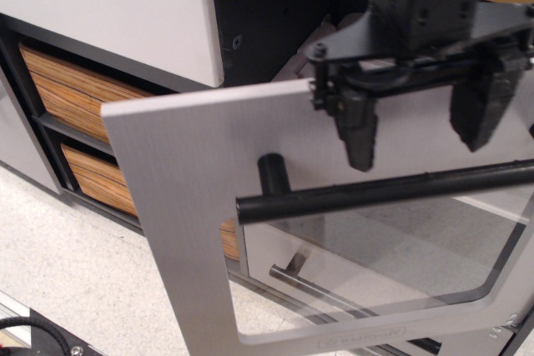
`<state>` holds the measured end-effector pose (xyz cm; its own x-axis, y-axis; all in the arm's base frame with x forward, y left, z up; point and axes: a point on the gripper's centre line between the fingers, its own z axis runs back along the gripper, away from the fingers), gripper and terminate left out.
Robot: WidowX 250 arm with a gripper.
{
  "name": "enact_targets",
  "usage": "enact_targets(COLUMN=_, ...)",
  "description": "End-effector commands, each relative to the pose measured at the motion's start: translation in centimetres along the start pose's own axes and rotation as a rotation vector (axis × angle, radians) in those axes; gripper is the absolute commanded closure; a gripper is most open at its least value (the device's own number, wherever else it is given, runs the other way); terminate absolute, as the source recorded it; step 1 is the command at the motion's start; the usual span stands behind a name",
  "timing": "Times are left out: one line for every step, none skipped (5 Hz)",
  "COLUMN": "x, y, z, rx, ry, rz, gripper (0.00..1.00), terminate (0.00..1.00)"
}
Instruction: Close oven
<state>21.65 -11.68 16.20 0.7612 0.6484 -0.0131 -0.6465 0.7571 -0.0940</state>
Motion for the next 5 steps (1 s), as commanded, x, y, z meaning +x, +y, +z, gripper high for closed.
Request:
enact_targets(x=0.2, y=0.5, z=-1.6, rx=0.006, ry=0.077, rz=-0.13, gripper=0.0, terminate=0.0)
enact_targets(x=-1.1, y=1.0, z=-2.7, rx=-0.032, ry=0.099, rz=-0.247, gripper=0.0, terminate=0.0)
enact_targets(x=-2.0, y=1.4, z=-3.8, rx=-0.021, ry=0.047, rz=-0.268, gripper=0.0, terminate=0.0)
enact_targets(x=-0.7, y=1.4, z=-5.1, rx=-0.02, ry=-0.005, rz=-0.257, gripper=0.0, terminate=0.0)
enact_targets(x=1.7, y=0.8, z=-6.4, rx=-0.024, ry=-0.052, rz=-0.214, gripper=0.0, terminate=0.0)
